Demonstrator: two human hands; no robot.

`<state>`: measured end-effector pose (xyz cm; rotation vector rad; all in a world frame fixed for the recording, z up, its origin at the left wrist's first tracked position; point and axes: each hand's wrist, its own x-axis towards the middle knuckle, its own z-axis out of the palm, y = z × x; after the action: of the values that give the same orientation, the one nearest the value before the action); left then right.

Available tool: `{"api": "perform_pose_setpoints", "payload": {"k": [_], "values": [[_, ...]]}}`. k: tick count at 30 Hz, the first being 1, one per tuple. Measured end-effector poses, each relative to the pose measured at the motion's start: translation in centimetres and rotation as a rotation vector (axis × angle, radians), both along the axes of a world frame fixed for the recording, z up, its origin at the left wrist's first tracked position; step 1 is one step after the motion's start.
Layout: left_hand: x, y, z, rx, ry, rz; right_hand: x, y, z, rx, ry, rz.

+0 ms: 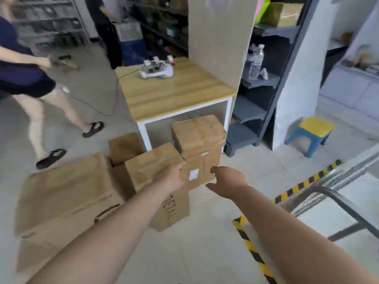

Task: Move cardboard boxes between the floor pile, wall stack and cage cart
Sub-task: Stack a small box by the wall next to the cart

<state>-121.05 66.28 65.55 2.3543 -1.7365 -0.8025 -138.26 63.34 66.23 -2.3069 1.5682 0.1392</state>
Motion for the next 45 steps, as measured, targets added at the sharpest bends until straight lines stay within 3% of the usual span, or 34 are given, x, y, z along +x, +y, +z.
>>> {"api": "perform_pose_setpoints", "payload": {"k": [5, 16, 29, 36, 45], "values": [[8.3, 1.4, -0.1, 0.019, -0.073, 0.212, 10.5, -3.1, -0.5, 0.002, 0.027, 0.278], [21.1, 8.0, 0.3, 0.087, -0.01, 0.835, 30.8, -5.3, -1.2, 0.056, 0.044, 0.921], [22.9, 23.6, -0.7, 0.173, -0.077, 1.384, 43.7, 7.4, -3.4, 0.046, 0.048, 1.452], [26.5, 34.1, -0.8, 0.135, -0.106, 1.517, 49.7, 18.1, -2.8, 0.014, 0.016, 1.576], [33.9, 45.8, -1.2, 0.132, -0.123, 1.496, 57.2, 30.3, -2.5, -0.003, -0.005, 1.557]]}}
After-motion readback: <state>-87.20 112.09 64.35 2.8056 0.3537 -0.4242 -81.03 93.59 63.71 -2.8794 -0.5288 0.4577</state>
